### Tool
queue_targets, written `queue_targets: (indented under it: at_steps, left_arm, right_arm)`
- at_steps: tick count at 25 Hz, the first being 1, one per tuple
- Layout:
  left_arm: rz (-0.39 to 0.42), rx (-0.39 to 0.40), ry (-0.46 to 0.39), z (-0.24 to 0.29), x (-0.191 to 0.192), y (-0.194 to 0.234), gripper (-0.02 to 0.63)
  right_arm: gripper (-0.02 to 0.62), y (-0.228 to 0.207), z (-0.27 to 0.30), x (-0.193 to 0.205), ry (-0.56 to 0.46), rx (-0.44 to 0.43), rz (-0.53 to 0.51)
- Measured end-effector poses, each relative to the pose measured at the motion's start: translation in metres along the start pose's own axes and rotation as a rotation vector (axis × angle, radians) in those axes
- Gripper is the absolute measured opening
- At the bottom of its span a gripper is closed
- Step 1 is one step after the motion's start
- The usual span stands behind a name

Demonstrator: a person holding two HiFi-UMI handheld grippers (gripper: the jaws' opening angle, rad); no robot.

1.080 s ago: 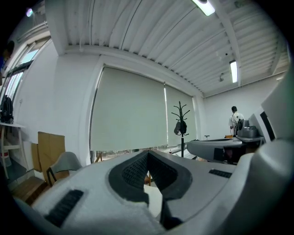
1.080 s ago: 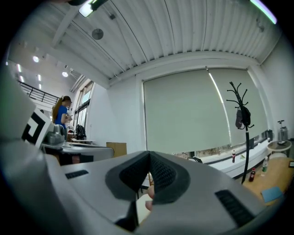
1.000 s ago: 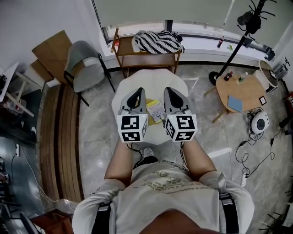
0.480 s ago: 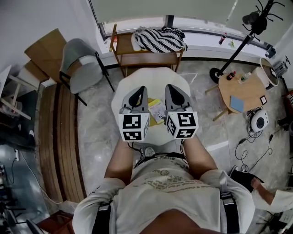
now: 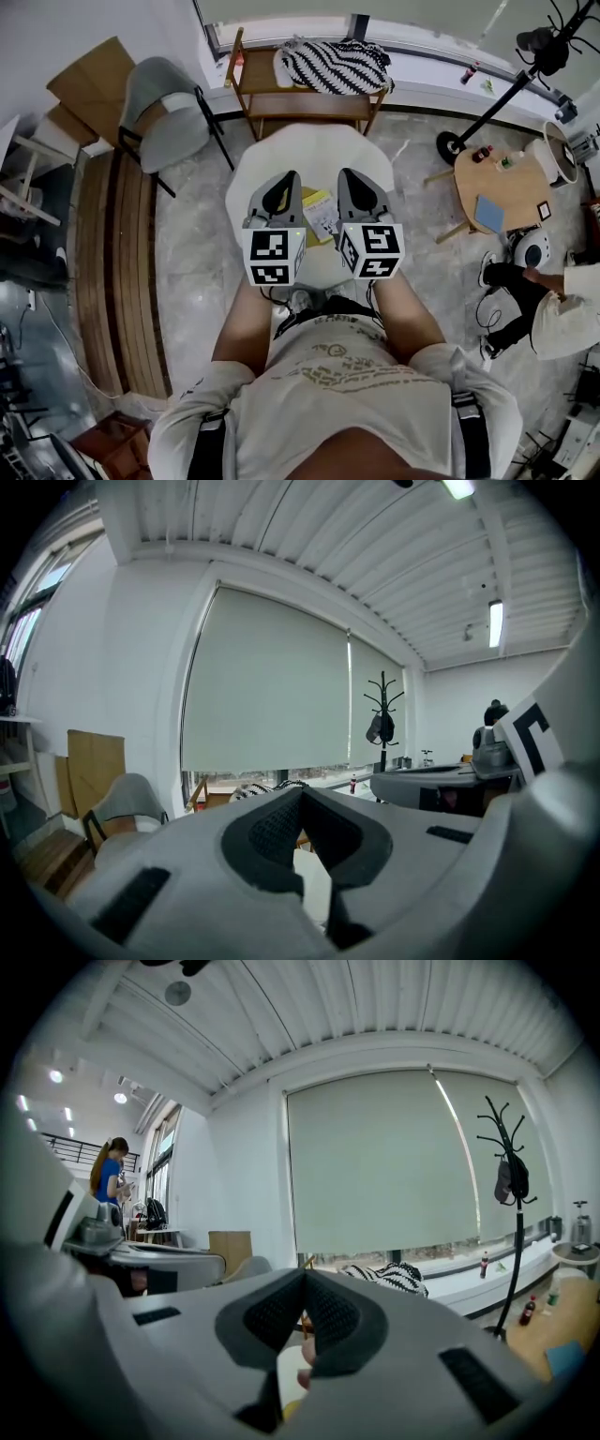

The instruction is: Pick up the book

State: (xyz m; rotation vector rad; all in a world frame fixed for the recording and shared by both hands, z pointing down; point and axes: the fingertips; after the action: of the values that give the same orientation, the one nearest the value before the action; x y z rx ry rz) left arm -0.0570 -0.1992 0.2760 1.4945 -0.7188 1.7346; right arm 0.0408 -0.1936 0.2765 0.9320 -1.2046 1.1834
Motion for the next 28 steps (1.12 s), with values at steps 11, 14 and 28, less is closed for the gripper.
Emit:
queue_targets:
  at_steps: [11,14,28]
  left_arm:
    - [-0.112,-0.072,0.108,0.022,0.056,0.008,0.012]
    - [-0.131,-0.090,0.148,0.028,0.076,0.010,0.012]
    - [-0.265,-0.139,0.320,0.041,0.195,0.027,0.012]
  right_arm:
    - [0.025,-0.019,0.031,0.050,0.129,-0.048,0.000]
    - [0.025,-0.023,0.041,0.069,0.168,-0.063,0.007]
    - [0.025,-0.021,0.073,0.196,0.374,-0.096,-0.030]
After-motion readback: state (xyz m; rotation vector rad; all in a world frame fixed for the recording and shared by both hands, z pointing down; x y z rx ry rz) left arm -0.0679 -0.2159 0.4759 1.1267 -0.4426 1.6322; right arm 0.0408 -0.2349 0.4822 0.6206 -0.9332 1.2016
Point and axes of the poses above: the fingertips, and each gripper's own axes: z forward along the fingers, y to its left, x out of its underside, and after that the axes turned 7 degrees about x, right-handed
